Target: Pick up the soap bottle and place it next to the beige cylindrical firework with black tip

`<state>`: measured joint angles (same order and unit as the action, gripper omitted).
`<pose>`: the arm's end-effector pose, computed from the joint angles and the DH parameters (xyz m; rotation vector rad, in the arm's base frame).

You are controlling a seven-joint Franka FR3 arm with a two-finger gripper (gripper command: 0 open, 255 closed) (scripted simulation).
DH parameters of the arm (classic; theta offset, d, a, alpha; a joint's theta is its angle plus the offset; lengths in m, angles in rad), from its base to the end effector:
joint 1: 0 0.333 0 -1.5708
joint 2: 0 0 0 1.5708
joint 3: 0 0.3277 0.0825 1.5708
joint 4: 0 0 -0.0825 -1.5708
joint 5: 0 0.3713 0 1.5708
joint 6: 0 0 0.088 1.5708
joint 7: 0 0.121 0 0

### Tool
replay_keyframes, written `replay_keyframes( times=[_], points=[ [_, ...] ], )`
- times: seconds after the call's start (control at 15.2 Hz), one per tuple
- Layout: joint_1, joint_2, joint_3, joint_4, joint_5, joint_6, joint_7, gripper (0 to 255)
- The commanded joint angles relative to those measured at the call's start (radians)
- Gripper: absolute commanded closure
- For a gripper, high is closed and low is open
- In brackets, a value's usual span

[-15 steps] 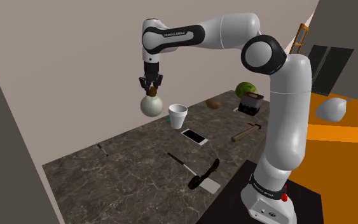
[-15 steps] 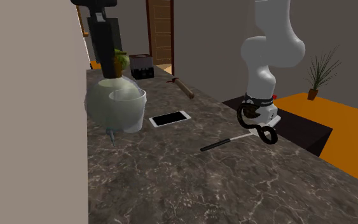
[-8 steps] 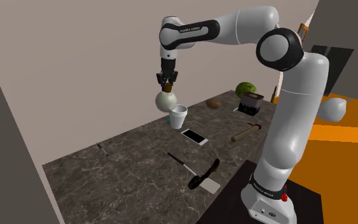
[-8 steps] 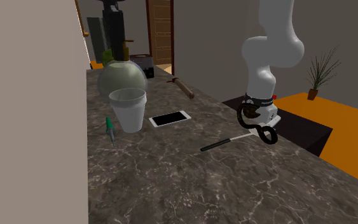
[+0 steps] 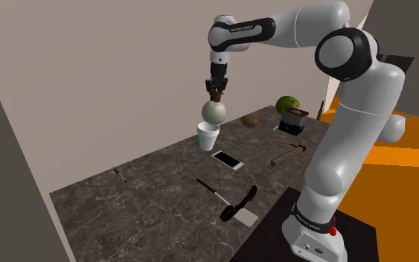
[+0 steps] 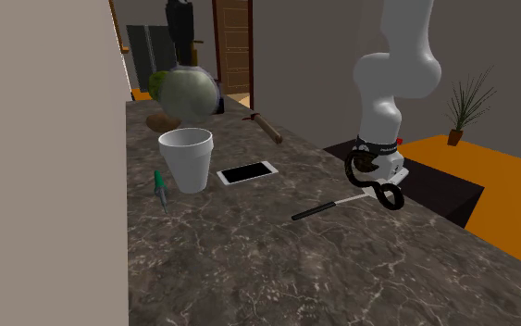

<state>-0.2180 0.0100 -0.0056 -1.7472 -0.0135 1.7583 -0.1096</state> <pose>0.5400 -0.1242 0.5512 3.1234 -0.1743 -0.0018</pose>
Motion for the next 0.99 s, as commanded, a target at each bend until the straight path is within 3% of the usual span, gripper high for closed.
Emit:
replay_keyframes(
  times=[0.0, 0.92],
  points=[
    [-0.021, -0.025, -0.021, -0.023, 0.0, -0.002, -0.043, 255],
    [-0.172, -0.074, -0.189, 0.027, -0.011, -0.095, -0.363, 255]
  ],
)
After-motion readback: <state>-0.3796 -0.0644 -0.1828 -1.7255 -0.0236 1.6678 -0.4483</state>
